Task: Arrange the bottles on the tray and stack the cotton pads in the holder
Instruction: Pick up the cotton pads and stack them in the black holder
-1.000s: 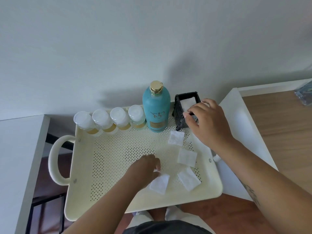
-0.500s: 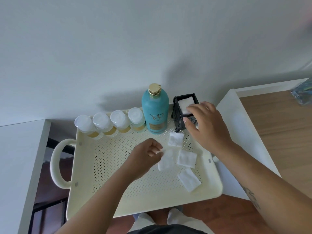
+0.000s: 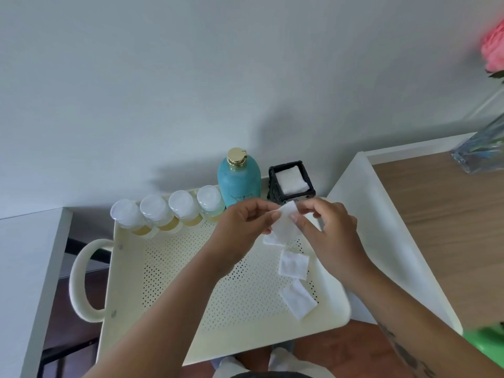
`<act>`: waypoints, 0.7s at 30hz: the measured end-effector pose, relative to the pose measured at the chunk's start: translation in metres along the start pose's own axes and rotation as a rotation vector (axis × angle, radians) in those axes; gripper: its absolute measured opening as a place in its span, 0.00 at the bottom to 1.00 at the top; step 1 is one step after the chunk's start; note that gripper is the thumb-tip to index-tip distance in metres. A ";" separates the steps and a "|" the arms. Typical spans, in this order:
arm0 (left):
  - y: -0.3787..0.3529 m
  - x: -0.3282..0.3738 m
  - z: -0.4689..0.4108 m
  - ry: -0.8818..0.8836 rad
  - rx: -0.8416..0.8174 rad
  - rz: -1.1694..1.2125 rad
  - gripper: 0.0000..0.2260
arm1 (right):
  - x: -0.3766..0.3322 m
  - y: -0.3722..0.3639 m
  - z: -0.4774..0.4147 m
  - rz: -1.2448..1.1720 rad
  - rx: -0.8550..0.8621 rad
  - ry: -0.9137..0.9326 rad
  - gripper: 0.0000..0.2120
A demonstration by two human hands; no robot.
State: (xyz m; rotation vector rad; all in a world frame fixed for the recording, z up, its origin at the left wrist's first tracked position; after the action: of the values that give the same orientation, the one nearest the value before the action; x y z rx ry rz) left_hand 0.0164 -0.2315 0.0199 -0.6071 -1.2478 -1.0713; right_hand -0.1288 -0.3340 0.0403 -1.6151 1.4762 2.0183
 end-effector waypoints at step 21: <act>-0.028 -0.087 0.032 0.259 0.026 -0.370 0.04 | 0.017 0.008 -0.091 -0.096 -0.027 -0.186 0.03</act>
State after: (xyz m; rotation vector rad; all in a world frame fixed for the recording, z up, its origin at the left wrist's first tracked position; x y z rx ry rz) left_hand -0.0191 -0.1891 -0.0594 -0.2088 -1.1670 -1.3899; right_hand -0.0811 -0.4138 0.0380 -1.4338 1.2873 2.0786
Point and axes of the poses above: each hand's wrist, its own z-axis away from the middle knuckle, its own y-axis out of the back of the hand, x = y × z, the point moved 4 cm from there along -z, towards the middle knuckle, and after that the axes turned 8 degrees about -z, right-handed, at the moved point
